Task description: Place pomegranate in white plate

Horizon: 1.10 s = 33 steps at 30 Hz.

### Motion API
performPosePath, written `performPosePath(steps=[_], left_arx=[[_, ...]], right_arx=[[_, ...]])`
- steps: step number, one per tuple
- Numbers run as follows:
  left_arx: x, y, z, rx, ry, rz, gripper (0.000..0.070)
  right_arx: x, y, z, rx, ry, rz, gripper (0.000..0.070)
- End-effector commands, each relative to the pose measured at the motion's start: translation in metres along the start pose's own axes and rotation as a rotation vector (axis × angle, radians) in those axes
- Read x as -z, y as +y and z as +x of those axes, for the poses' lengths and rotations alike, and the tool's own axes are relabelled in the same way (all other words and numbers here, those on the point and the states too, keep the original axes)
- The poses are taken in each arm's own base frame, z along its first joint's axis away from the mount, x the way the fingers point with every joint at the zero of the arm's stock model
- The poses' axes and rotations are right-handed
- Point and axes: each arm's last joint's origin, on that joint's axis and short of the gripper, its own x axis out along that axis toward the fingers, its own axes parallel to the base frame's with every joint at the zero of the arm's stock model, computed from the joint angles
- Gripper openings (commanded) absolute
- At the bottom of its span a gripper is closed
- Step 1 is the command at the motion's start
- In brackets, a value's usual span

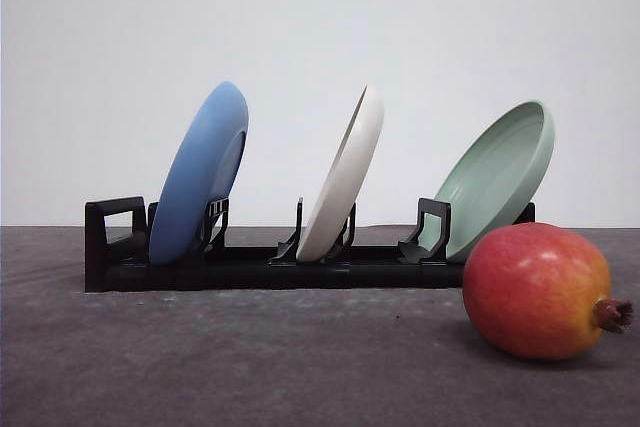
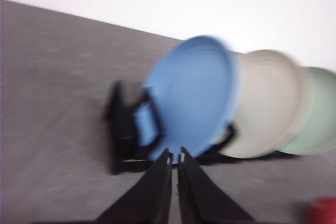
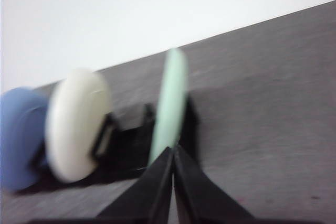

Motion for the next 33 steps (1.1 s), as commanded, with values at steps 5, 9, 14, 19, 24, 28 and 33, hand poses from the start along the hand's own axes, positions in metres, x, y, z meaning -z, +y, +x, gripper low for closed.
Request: performPosePath(steps=[5,9,14,19,24,28,33], left_arx=[[-0.051,-0.023,0.005,0.263,0.070,0.092,0.0000],[-0.069,-0.031,0.017,0.463,0.129,0.129,0.0000],[-0.078,-0.034,0.030,0.602,0.162,0.195,0.0000],[-0.078,-0.033,0.035,0.611,0.162,0.228,0.0000],[-0.078,-0.034,0.036,0.614,0.161,0.231,0.0027],[-0.078,-0.034,0.036,0.612,0.157,0.233,0.0353],[-0.078,-0.036,0.036,0.627,0.159,0.238,0.0679]], right_arx=[[-0.043,0.025,-0.003,-0.236,0.117,-0.198,0.0000],[-0.061,0.035,-0.002,-0.355,0.143,-0.257,0.0000],[-0.069,0.039,-0.001,-0.413,0.118,-0.283,0.0000],[-0.069,0.039,0.000,-0.411,0.119,-0.282,0.0000],[-0.069,0.039,0.000,-0.409,0.120,-0.279,0.0054],[-0.069,0.038,0.000,-0.409,0.122,-0.277,0.0398],[-0.069,0.038,0.000,-0.407,0.130,-0.265,0.0630]])
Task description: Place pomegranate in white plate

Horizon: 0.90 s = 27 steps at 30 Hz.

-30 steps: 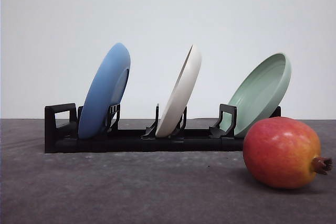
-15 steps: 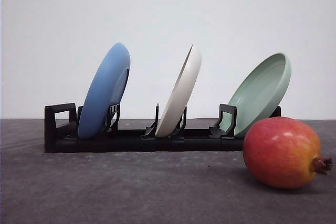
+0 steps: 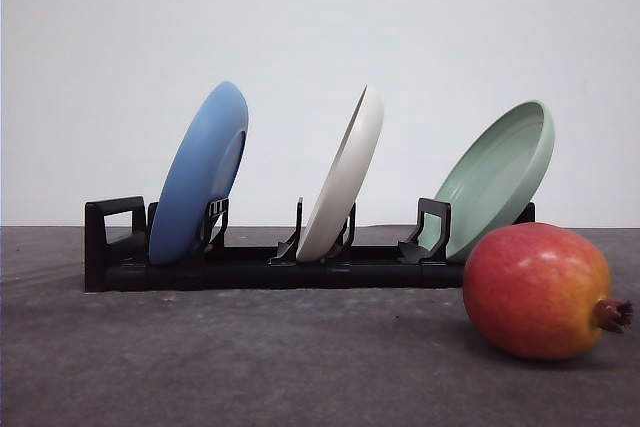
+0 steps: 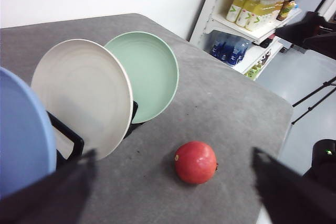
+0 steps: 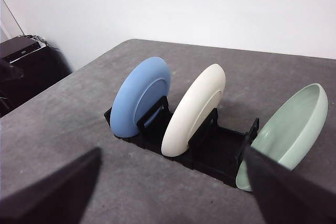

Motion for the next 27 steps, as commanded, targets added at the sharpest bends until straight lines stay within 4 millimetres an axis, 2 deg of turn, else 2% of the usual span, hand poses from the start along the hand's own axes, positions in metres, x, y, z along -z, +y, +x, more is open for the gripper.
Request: performPosePath(steps=[1,7,12,18,27], left_arx=[[-0.008,-0.003,0.000,0.015,-0.017,0.037,0.0679],[-0.008,-0.003,0.010,0.006,0.000,-0.015,0.0628],[-0.011,0.001,0.030,-0.036,0.040,-0.030,0.0628],[-0.028,0.006,0.070,-0.063,0.123,-0.079,0.0628],[-0.060,0.013,0.154,-0.195,0.300,-0.071,0.0629]], right_arx=[[-0.005,0.002,-0.001,-0.003,-0.010,-0.005,0.0630],[-0.004,0.002,-0.001,-0.003,-0.005,0.054,0.0630],[-0.004,0.002,-0.001,-0.004,-0.005,0.078,0.0630],[-0.004,0.002,-0.001,-0.004,-0.005,0.092,0.0630],[-0.004,0.002,-0.001,-0.003,-0.007,0.095,0.0630]])
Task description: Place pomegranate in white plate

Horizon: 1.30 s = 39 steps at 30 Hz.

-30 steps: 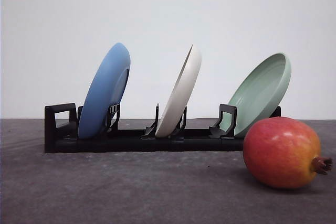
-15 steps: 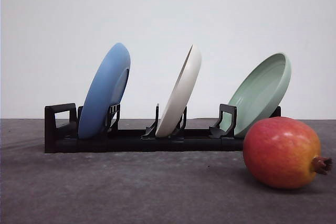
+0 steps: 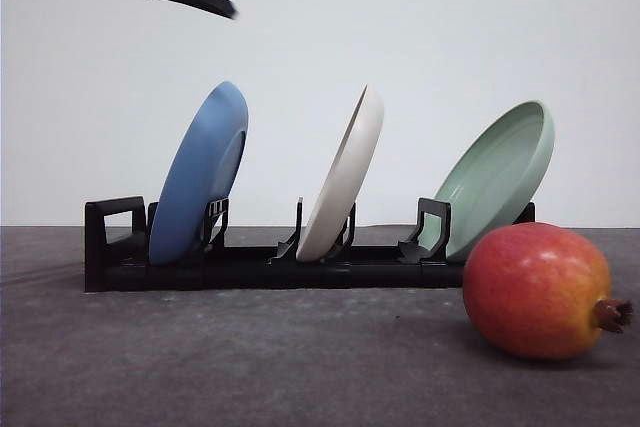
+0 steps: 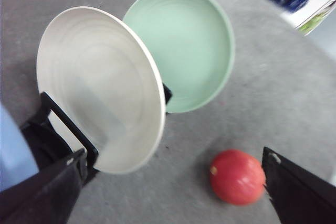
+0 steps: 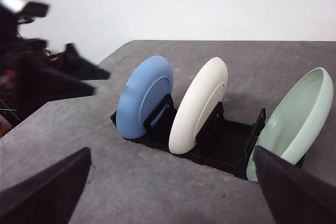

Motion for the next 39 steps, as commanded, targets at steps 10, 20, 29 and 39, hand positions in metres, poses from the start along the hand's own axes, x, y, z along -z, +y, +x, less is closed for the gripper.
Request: performPosePath(steps=[10,20,29,39], left_arx=[[-0.028,-0.016,0.093,-0.042,0.100,0.064,0.0628],[-0.014,-0.014,0.139,-0.141,0.109,0.090,0.0628],[-0.008,-0.010,0.153,-0.144,0.120,0.088,0.0535],[-0.007,-0.013,0.155,-0.140,0.127,0.070,0.0000]], right_arx=[[-0.005,0.002,-0.001,-0.005,-0.014,-0.001,0.0630],[-0.005,0.002,-0.001,-0.005,-0.014,-0.001,0.0630],[-0.005,0.002,-0.001,-0.004,-0.014,-0.002,0.0630],[-0.005,0.002,-0.001,-0.004,-0.014,-0.002,0.0630]])
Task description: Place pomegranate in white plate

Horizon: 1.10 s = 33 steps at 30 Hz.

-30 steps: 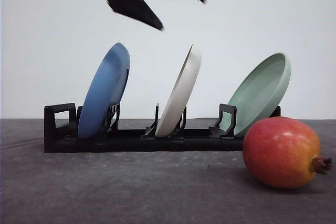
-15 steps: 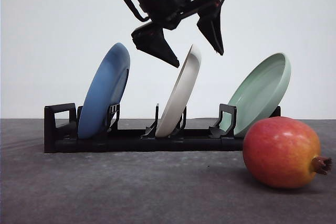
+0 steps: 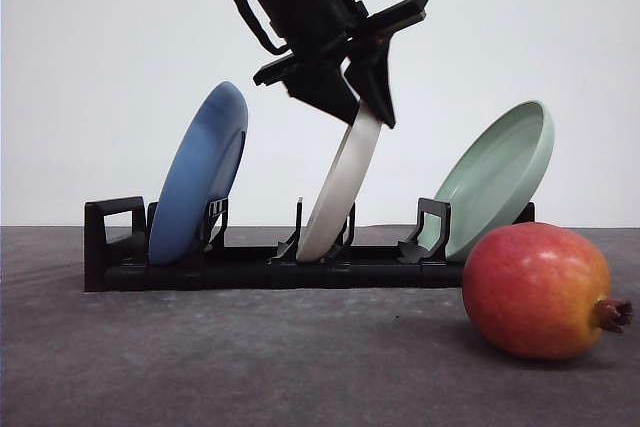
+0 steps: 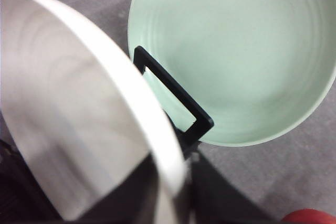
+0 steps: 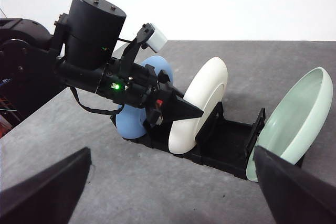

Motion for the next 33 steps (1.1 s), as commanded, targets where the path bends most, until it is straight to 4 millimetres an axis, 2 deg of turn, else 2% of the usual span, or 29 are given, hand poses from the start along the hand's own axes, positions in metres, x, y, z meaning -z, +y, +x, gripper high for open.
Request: performPosePath(steps=[1,8,14,19,24,30,33], left_arx=[[-0.003,-0.005,0.006,0.008,-0.005,-0.005,0.0000],[-0.003,-0.008,0.003,0.012,-0.005,-0.013,0.0000],[-0.012,-0.013,-0.019,0.025,-0.059,-0.024,0.0000],[-0.023,-0.026,-0.056,0.056,-0.141,-0.010,0.0000],[-0.029,-0.049,-0.110,0.129,-0.224,0.029,0.0000],[-0.010,-0.079,-0.170,0.214,-0.169,0.133,0.0000],[0.007,-0.092,-0.188,0.236,-0.072,0.180,0.0000]], right_arx=[[-0.005,0.002,-0.001,-0.004,-0.014,-0.002,0.0630],[-0.005,0.002,-0.001,-0.004,-0.014,-0.002,0.0630],[-0.005,0.002,-0.001,-0.004,-0.014,-0.002,0.0630],[-0.005,0.002,-0.001,-0.004,-0.013,-0.002,0.0630],[-0.005,0.002,-0.001,-0.005,-0.013,-0.001,0.0630],[-0.005,0.002,-0.001,-0.005,-0.013,-0.001,0.0630],[-0.005,0.002,-0.001,-0.005,-0.013,-0.001,0.0630]])
